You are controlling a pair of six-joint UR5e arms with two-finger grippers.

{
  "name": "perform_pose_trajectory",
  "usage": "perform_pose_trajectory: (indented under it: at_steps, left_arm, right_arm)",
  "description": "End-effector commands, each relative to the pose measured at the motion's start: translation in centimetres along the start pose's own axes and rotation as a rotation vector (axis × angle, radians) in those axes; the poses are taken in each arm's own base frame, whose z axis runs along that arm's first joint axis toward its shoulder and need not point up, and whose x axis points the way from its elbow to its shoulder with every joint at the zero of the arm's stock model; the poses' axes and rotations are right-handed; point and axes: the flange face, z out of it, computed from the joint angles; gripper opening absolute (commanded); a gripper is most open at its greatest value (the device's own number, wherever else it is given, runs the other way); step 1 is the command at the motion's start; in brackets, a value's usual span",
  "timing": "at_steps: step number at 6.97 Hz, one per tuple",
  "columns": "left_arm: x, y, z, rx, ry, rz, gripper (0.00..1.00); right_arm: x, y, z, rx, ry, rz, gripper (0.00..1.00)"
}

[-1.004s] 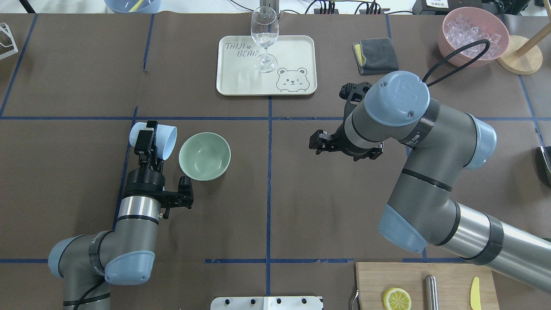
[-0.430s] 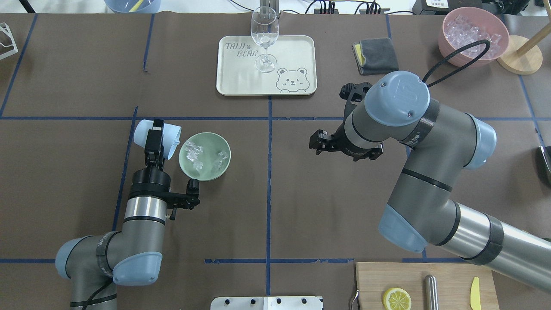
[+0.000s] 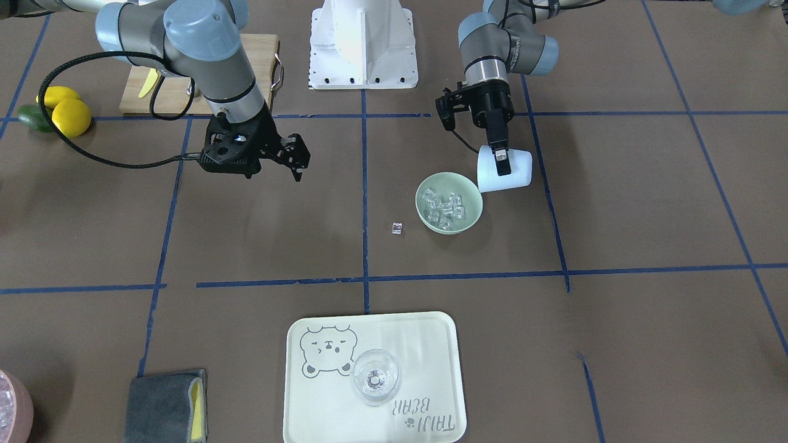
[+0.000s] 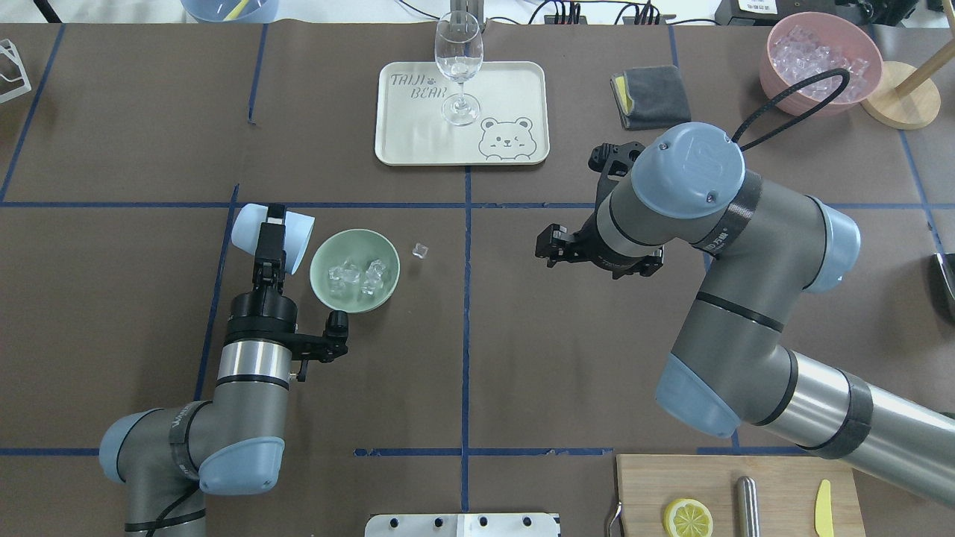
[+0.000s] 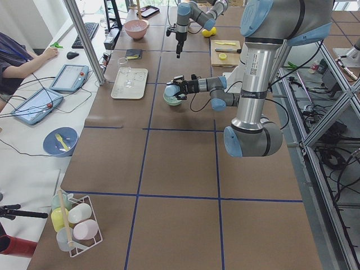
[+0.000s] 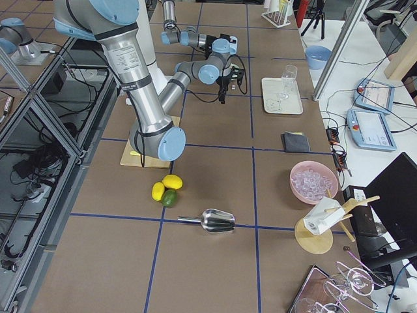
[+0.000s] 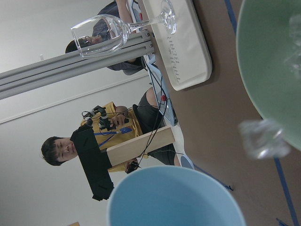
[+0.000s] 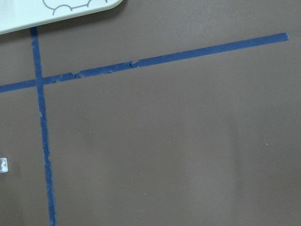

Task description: Pour ice into bowl

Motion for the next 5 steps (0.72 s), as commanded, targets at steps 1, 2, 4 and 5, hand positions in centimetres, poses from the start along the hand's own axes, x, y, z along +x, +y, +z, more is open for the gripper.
perform_pose_trajectory:
  at_steps: [1,2,4,5]
  left_arm:
    - [-0.2,-0.2,0.0,0.001,-0.001,-0.001,0.00]
    - [-0.4,-0.1,-0.1,0.002,-0.002,-0.008,0.00]
    - [-1.0,0.0,-0.2,0.007,-0.005,-0.040,0.00]
    - [-1.3,0.1,-0.3,0.014,-0.010,-0.092,0.00]
  right_arm:
    - [-0.1,0.0,-0.1,0.000,-0.001,-0.002,1.00]
    - [-0.2,0.1,-0.1,0.000,-0.003,-0.001,1.00]
    - [-0.3,0.2,-0.2,-0.001,-0.006,-0.002,1.00]
    - [-0.3,0.2,-0.2,-0.001,-0.006,-0.002,1.00]
